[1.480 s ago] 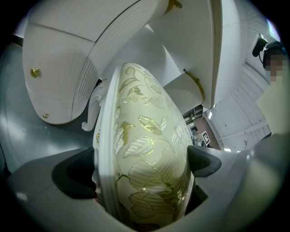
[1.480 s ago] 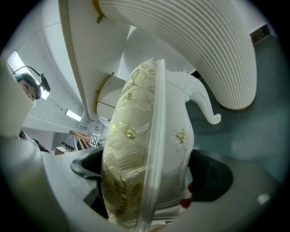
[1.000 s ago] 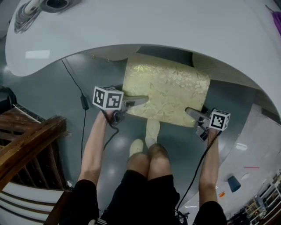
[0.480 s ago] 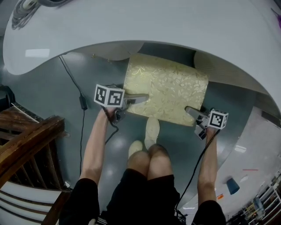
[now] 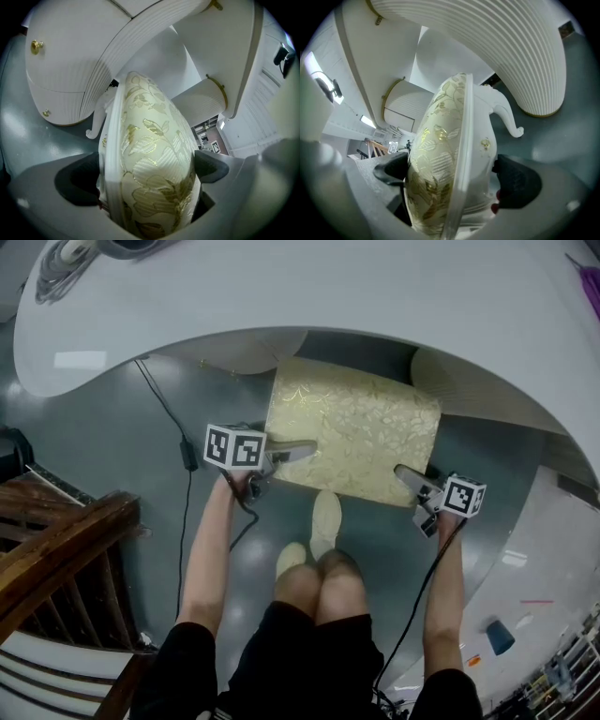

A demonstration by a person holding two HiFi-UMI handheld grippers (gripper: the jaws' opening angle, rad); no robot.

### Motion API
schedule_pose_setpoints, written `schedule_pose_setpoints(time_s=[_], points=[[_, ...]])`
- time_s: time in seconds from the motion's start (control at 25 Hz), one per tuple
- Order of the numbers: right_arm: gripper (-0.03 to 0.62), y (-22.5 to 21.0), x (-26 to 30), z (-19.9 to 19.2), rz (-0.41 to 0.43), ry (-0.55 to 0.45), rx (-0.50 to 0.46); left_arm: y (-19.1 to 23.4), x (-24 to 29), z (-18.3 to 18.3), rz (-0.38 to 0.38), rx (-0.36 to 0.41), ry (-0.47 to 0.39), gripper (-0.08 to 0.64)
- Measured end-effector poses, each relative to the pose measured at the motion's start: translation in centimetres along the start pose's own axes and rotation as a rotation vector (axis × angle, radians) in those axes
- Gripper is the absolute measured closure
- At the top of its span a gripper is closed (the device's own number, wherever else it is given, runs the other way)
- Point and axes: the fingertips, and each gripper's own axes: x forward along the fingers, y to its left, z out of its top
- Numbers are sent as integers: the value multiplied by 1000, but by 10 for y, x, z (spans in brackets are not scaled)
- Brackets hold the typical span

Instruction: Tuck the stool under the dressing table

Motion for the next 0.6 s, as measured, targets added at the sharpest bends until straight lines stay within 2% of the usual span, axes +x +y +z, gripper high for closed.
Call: schedule_pose_setpoints(time_s=[0.2, 0.36, 0.48, 0.6], points=[[6, -2, -20, 6, -107, 8, -111, 3, -19, 7, 82, 17, -51, -25], [8, 18, -39, 20, -139, -48, -139, 4, -42, 19, 190, 62, -97, 81], [20, 36, -50, 27, -166, -97, -168, -1, -62, 27, 271, 100, -124, 193], [33, 59, -58, 32, -207, -122, -224, -16, -80, 39, 324, 146, -160, 241]])
